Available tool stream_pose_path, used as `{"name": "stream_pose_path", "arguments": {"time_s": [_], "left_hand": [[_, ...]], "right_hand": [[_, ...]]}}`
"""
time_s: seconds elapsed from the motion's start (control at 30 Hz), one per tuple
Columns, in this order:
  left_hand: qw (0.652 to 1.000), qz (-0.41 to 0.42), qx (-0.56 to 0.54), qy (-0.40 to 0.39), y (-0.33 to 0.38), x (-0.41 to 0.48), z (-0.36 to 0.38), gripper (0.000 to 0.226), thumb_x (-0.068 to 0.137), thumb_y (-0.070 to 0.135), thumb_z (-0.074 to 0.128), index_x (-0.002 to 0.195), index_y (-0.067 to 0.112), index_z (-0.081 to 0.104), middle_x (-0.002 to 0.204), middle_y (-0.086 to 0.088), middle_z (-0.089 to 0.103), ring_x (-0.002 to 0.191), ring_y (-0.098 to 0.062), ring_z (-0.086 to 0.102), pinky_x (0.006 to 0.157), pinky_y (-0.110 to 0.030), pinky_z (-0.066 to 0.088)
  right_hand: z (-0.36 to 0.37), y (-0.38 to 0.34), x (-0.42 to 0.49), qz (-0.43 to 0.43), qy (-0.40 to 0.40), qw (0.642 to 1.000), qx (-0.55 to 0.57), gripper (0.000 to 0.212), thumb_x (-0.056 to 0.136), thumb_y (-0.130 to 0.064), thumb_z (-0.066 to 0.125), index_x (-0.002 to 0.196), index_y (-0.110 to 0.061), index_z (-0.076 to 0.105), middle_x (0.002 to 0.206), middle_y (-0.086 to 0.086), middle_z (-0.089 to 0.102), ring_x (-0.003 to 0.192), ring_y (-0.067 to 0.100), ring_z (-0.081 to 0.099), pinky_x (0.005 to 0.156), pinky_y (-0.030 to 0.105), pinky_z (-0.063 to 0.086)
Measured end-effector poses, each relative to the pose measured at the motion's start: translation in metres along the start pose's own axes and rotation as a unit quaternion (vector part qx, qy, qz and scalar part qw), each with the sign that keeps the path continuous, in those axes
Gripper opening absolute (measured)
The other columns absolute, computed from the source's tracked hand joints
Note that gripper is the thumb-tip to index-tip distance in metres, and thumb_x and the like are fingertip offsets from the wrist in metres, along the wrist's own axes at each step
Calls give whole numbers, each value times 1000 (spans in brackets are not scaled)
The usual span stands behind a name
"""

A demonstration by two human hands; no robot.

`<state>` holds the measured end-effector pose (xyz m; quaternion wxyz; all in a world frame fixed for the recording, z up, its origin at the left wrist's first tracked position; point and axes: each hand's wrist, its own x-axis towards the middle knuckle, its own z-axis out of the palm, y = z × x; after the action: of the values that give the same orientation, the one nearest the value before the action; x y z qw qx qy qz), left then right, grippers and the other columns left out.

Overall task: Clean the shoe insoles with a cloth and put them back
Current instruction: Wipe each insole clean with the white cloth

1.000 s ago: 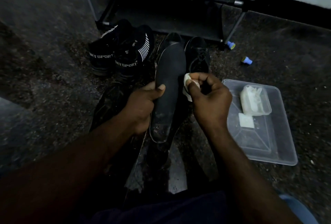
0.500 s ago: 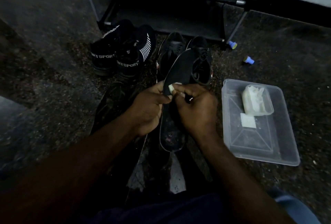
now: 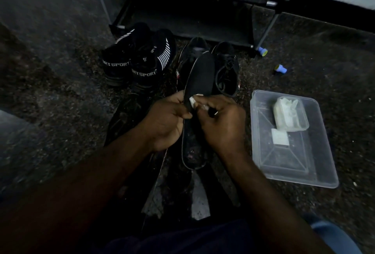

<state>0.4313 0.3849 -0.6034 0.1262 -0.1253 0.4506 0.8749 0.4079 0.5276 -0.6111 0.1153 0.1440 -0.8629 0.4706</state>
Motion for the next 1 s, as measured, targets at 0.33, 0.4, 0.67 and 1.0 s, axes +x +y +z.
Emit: {"name": "stream_pose_path", "arguments": {"time_s": [0.33, 0.4, 0.67, 1.0], "left_hand": [[999, -1, 31, 37, -3, 3, 0, 58, 74, -24, 30, 117, -4, 63, 112, -23, 67, 107, -28, 65, 94, -33, 53], [999, -6, 27, 29, -3, 2, 4, 66, 74, -25, 28, 130, -7, 59, 124, -28, 62, 115, -35, 61, 102, -39, 49], [999, -4, 13, 39, -1, 2, 3, 63, 74, -23, 32, 123, -1, 64, 121, -25, 65, 112, -33, 64, 98, -39, 51], [998, 0, -8, 67, 8, 3, 0, 68, 77, -24, 26, 135, -4, 57, 123, -23, 67, 108, -30, 67, 94, -37, 55]], "right_hand": [[-5, 6, 4, -48, -22, 997, -60, 21, 88, -26, 68, 103, -30, 83, 99, -7, 78, 92, 17, 69, 84, 39, 55], [-8, 11, 6, -22, 2, 998, -57, 21, 87, -26, 68, 102, -28, 83, 100, -7, 77, 95, 17, 69, 85, 39, 56], [-17, 17, 12, -47, -30, 996, -70, 19, 87, -24, 70, 100, -32, 82, 99, -10, 77, 93, 15, 70, 85, 42, 56], [-22, 18, 12, -14, -62, 997, -31, 18, 86, -19, 74, 96, -30, 83, 98, -13, 78, 93, 7, 71, 88, 39, 58]]}}
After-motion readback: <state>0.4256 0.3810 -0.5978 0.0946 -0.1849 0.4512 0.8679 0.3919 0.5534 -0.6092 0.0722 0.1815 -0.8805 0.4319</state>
